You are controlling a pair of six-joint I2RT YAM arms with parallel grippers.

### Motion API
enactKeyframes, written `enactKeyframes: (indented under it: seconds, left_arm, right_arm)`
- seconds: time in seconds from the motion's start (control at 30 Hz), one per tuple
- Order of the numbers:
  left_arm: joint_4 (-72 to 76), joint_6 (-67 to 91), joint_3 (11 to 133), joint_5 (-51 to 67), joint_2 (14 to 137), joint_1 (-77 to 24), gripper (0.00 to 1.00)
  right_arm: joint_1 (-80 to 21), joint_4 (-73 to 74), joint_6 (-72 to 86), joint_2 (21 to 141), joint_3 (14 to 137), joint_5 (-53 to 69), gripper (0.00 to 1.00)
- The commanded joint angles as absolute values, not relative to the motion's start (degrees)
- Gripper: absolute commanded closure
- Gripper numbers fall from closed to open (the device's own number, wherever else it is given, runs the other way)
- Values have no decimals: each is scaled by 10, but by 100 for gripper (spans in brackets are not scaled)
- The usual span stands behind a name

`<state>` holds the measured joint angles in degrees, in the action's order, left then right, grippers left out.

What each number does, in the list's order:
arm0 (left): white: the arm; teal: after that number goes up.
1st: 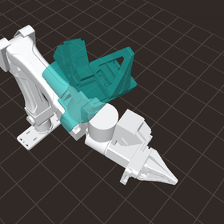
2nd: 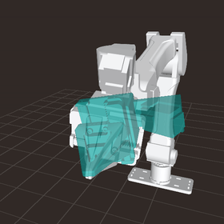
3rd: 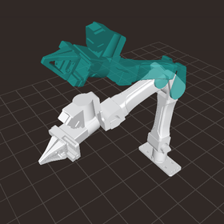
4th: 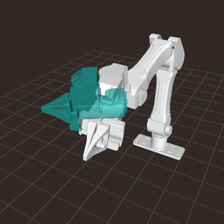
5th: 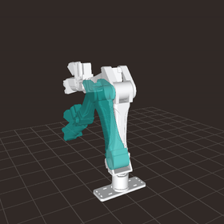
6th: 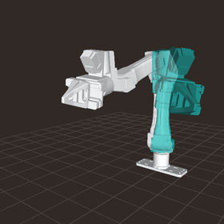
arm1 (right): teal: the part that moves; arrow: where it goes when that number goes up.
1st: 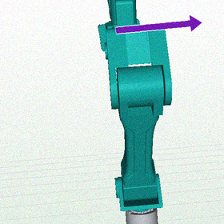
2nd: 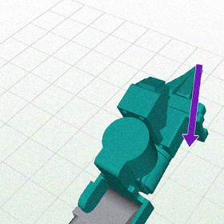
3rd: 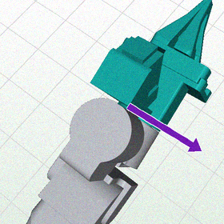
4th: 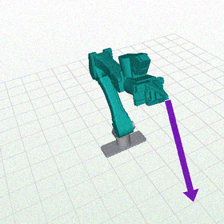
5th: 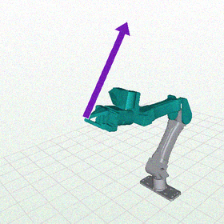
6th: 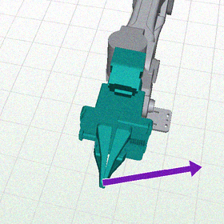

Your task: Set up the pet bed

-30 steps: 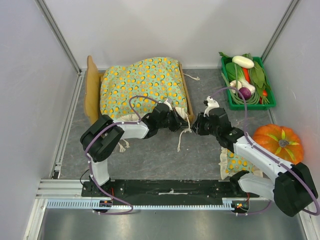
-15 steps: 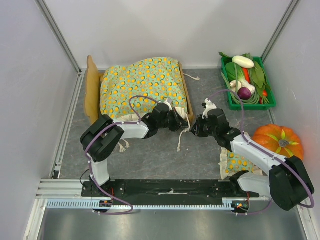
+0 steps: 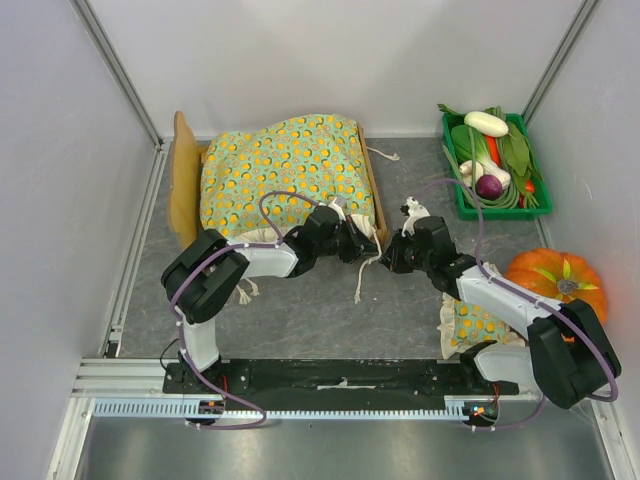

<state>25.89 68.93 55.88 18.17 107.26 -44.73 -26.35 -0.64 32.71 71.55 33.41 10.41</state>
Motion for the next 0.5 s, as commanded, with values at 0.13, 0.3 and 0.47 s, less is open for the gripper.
enactKeyframes:
  seconds: [0.13, 0.3, 0.47]
  left_arm:
    - [267, 679, 562, 196, 1071, -447, 97]
    - [207, 643, 563, 171, 1051, -445, 75]
    - [127, 592, 562, 145, 1018, -445, 55]
  right_arm:
    - [-258, -16, 301, 709, 344, 94, 100]
    - [-258, 59, 308, 691, 343, 41, 100]
    - [-259, 77, 321, 671, 334, 4, 100]
